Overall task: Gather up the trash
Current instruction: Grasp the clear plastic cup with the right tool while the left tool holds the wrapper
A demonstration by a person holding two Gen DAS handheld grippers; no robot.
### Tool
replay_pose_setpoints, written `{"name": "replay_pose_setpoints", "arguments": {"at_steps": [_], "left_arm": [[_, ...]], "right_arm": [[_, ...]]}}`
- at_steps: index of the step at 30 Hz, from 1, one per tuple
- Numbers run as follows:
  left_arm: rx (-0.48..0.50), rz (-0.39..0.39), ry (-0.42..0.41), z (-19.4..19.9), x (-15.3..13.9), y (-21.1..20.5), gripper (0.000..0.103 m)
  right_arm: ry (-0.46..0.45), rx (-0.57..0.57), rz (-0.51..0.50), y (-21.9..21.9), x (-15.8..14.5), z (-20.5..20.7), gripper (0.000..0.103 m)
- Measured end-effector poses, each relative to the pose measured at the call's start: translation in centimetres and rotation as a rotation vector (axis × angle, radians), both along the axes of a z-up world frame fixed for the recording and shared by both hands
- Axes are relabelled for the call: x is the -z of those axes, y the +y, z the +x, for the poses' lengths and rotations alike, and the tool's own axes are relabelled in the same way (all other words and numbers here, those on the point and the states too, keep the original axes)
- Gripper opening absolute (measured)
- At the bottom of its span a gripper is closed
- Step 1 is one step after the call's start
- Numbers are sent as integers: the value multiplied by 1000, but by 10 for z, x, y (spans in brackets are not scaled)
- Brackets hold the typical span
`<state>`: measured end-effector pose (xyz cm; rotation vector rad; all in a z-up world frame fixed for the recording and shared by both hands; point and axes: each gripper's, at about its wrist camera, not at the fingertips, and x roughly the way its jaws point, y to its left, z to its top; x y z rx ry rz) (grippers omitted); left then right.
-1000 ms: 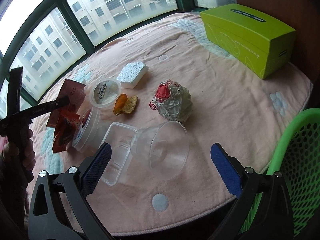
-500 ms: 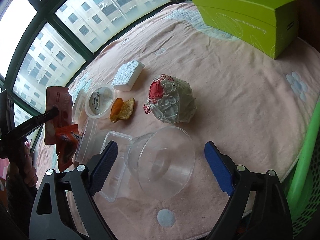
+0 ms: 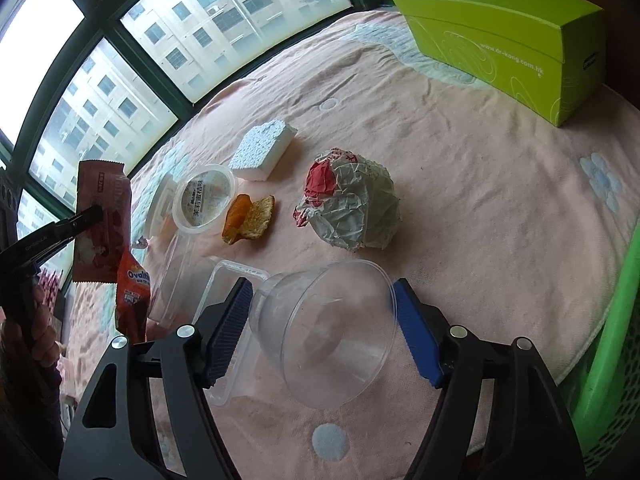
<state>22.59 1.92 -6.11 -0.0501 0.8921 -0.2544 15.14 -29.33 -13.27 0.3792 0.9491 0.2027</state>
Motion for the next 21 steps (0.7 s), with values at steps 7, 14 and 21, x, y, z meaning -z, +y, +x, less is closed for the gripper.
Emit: {"name": "replay_pose_setpoints", "arguments": {"at_steps": [7, 14, 21], "left_arm": [[4, -10, -40, -13, -21, -1, 9], [46, -34, -88, -33, -47, -13, 9], [123, -67, -114, -54, -65, -45, 9]], "right_arm": [[-56, 5, -35, 1, -25, -16, 71], [-104, 15, -77, 0, -52, -39, 71], [-134, 68, -124, -18, -73, -65, 71]]}}
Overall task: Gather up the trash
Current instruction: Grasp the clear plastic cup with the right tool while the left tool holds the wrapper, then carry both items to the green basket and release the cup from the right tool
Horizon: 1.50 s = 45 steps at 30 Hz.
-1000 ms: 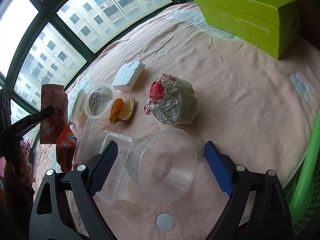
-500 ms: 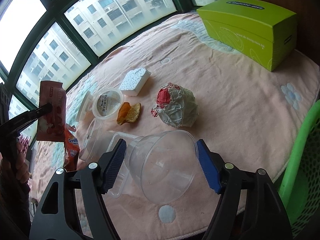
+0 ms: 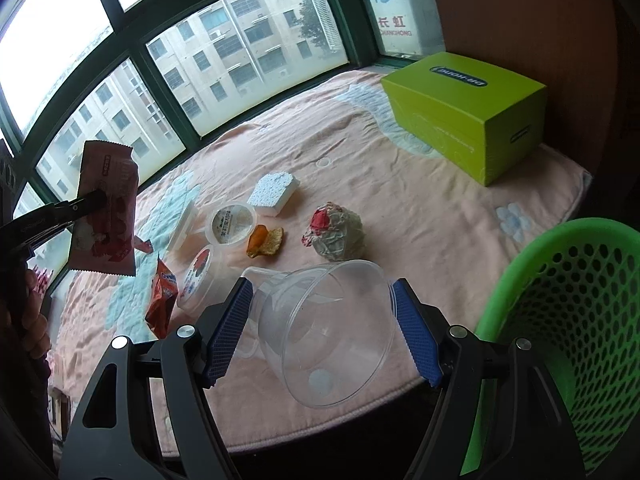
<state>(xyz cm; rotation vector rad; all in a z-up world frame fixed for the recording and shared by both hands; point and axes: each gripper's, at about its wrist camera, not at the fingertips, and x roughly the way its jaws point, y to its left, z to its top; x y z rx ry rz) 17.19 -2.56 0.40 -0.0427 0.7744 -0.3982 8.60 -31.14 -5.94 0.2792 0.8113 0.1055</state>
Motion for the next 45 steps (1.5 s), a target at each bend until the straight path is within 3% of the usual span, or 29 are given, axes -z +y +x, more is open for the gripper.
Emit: {"name": "replay_pose_setpoints", "arguments": {"at_steps": [12, 27, 45], "left_arm": [[173, -42, -7, -30, -10, -83, 9], [358, -42, 1, -63, -13, -183, 9], [541, -22, 60, -99, 7, -281, 8]], "right_arm": [[13, 132, -78, -48, -6, -48, 72], [59, 255, -106, -105, 10, -99, 72], [2, 376, -88, -152, -1, -155, 85]]}}
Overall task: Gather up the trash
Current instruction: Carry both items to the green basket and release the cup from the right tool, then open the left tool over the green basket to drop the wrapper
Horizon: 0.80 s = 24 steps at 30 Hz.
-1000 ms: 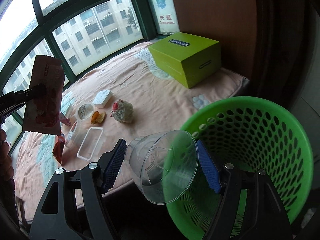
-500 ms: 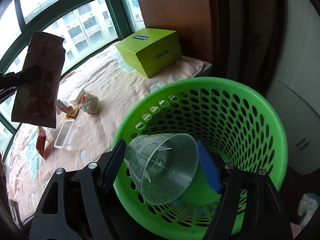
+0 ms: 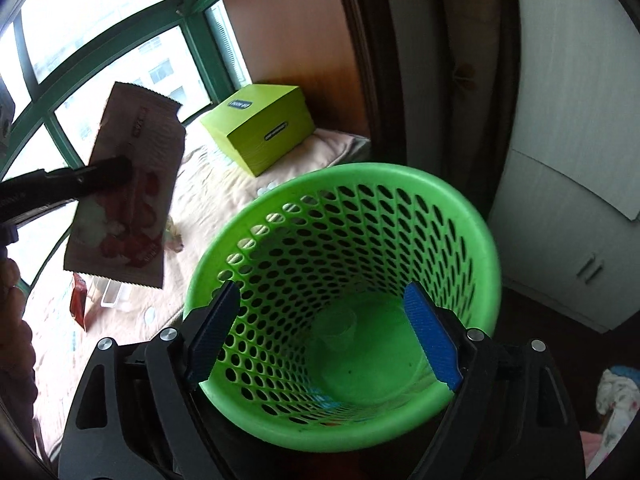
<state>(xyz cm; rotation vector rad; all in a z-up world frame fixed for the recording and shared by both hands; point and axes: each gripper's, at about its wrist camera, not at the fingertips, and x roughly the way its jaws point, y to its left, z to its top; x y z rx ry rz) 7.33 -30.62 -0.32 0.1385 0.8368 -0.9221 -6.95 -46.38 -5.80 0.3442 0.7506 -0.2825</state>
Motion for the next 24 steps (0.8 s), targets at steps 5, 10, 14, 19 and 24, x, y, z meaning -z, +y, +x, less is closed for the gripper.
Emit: {"name": "replay_pose_setpoints", "arguments": {"at_steps": [5, 10, 14, 19, 24], "left_arm": [[32, 24, 23, -8, 11, -19, 9], [52, 49, 43, -13, 22, -31, 16], [56, 50, 50, -14, 30, -33, 37], [14, 65, 39, -14, 32, -22, 52], [-70, 94, -6, -8, 28, 5, 58]], "right_arm": [[-15, 22, -20, -7, -4, -11, 87], [-28, 34, -14, -11, -6, -18, 88], [-31, 36, -11, -11, -6, -20, 88], [-39, 26, -8, -7, -9, -18, 88], [-50, -10, -12, 4, -13, -9, 90]]}}
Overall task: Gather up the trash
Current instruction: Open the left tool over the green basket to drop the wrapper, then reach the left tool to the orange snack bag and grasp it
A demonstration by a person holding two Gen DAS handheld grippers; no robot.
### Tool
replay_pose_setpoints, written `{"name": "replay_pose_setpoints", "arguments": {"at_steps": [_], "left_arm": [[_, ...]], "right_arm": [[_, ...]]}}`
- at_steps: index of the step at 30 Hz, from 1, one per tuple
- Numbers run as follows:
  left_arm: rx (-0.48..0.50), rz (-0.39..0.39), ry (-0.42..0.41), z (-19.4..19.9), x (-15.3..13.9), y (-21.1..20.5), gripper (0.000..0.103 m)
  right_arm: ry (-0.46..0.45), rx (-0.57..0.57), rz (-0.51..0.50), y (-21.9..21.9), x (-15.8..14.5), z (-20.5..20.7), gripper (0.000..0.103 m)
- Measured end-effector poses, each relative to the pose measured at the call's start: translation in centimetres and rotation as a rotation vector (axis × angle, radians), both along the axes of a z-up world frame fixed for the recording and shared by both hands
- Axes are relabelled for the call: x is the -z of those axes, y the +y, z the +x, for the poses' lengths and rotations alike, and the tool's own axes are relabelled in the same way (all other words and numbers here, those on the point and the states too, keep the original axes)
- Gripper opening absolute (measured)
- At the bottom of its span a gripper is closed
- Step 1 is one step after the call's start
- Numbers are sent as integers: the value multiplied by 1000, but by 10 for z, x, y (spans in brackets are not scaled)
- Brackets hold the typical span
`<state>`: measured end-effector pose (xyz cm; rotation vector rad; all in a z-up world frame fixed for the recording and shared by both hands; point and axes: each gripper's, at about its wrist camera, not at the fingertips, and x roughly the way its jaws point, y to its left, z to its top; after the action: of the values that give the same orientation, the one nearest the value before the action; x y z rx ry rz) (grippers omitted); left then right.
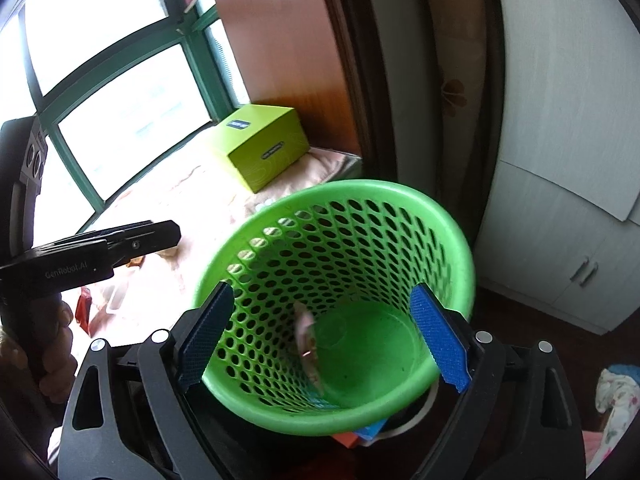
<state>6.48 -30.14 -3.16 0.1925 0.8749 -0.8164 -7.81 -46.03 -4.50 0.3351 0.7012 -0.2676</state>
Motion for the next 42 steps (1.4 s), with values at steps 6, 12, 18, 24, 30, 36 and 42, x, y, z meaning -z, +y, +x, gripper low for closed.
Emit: {"name": "replay_pose_setpoints", "arguments": {"at_steps": [6, 12, 18, 24, 30, 36, 42], "left_arm": [[-108, 16, -17, 13, -4, 49, 65], [-220, 33, -66, 23, -9, 103, 80], [-339, 53, -69, 41, -8, 165, 84], [-419, 91, -70, 54, 3, 223, 91], [-427, 128, -51, 65, 24, 267, 93], [-404, 115, 24, 79, 52, 294, 93], [-353, 137, 63, 89, 75, 298, 93]], "right_arm": [[-6, -63, 6, 21, -4, 18, 92], [-6, -144, 1, 49, -7, 43, 92], [-4, -231, 0, 83, -7, 68, 93], [1, -300, -2, 117, -8, 87, 93], [23, -352, 10, 146, -3, 103, 93], [56, -388, 17, 171, 4, 116, 93], [77, -417, 8, 193, 8, 127, 93]]}}
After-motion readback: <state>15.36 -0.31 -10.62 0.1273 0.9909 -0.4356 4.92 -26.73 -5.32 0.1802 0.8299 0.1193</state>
